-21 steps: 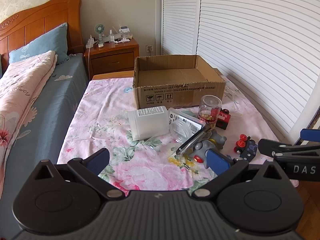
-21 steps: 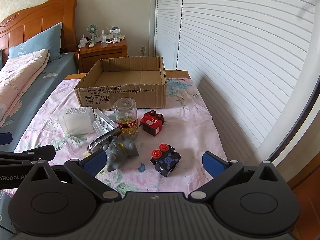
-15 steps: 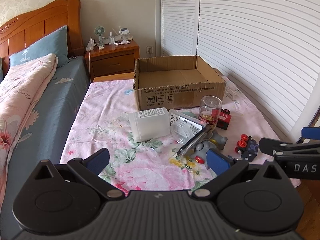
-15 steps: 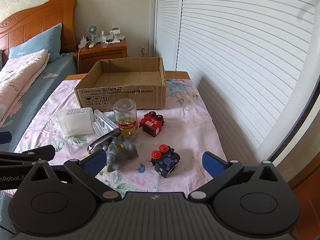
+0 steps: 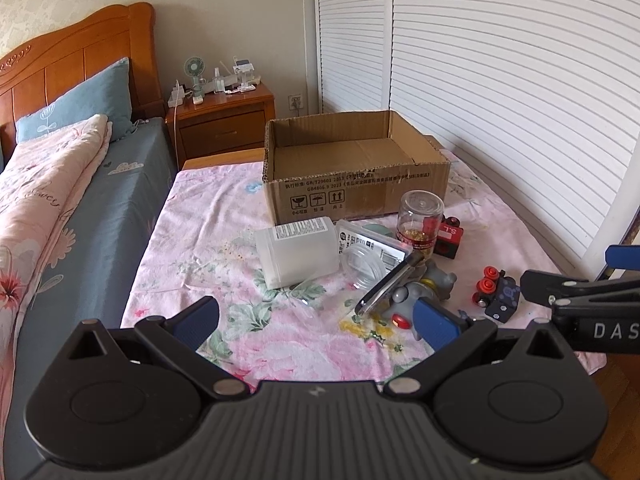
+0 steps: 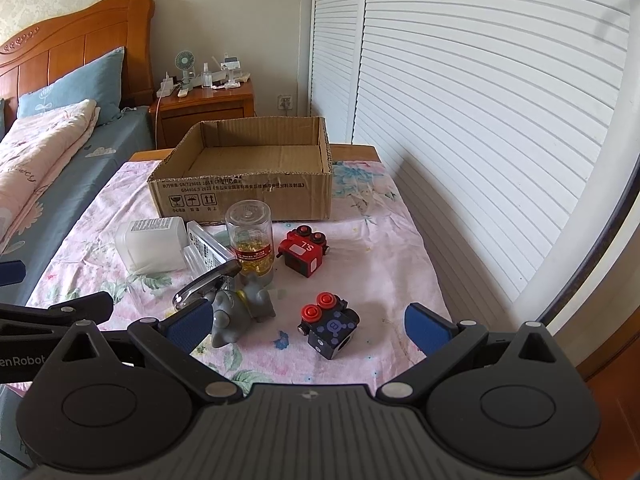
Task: Organize rigid objects
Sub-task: 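Move left tool toward clear plastic cup while right tool approaches black red-buttoned cube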
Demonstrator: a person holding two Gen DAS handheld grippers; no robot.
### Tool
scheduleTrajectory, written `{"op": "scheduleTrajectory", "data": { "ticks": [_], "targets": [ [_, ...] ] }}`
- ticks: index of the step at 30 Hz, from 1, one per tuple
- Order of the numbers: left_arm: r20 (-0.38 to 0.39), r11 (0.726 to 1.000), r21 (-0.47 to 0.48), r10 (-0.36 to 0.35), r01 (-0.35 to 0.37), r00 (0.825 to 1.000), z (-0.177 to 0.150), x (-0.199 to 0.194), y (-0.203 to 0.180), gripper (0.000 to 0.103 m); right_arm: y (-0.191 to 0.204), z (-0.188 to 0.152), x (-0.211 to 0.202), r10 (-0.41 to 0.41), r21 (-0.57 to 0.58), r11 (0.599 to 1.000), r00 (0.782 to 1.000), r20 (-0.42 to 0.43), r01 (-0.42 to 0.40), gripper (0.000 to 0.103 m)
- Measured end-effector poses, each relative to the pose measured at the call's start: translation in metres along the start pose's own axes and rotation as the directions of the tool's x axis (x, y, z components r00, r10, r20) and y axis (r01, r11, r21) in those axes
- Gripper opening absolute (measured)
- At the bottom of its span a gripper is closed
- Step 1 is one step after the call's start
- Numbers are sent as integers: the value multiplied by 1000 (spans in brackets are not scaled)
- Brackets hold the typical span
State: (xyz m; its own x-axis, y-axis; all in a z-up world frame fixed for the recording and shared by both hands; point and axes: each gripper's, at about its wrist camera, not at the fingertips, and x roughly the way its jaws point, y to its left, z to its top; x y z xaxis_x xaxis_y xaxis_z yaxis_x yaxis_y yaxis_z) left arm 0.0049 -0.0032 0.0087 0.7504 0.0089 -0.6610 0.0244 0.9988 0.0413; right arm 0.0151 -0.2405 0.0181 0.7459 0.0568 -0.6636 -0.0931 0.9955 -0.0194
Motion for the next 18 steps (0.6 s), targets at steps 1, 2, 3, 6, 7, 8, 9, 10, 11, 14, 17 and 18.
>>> {"op": "scheduleTrajectory", "data": {
  "ticks": [1,2,3,6,7,8,9,10,11,14,17,18],
  "targets": [
    [1,1000,1,-3,3,1000,0,1,0,102,0,1,1,0,-4,1000,1000,2,0,103],
    [2,1000,3,-6,6,1000,0,1,1,102,0,1,1,0,-7,1000,1000,3,1,103],
    [3,1000,8,-7,7,1000,1,3,-1,102,0,2,2,1,-9,1000,1000,9,-1,103],
    [10,1000,26,-16,16,1000,1,7,-2,102,1,3,4,13,-18,1000,1000,18,-13,103],
    [13,999,33,-19,18,1000,0,8,-2,102,1,3,4,18,-23,1000,1000,24,-18,103],
    [13,999,41,-20,19,1000,0,10,-3,102,1,3,5,20,-27,999,999,26,-19,103],
    [15,999,49,-22,22,1000,-1,12,-3,102,1,3,6,23,-32,999,999,29,-22,103],
    [18,998,56,-26,25,999,-1,13,-2,102,1,3,7,30,-38,999,999,37,-29,103],
    [21,998,60,-29,28,999,-2,15,-2,102,0,2,7,36,-41,999,998,42,-34,103],
    [23,997,67,-42,40,999,-3,21,0,102,-2,1,10,60,-54,997,996,61,-57,103],
    [16,996,74,-54,52,998,-6,30,4,102,-6,-2,14,73,-71,995,995,70,-68,103],
    [10,996,75,-56,55,998,-7,34,5,102,-7,-3,17,70,-74,995,995,67,-65,103]
  ]
}}
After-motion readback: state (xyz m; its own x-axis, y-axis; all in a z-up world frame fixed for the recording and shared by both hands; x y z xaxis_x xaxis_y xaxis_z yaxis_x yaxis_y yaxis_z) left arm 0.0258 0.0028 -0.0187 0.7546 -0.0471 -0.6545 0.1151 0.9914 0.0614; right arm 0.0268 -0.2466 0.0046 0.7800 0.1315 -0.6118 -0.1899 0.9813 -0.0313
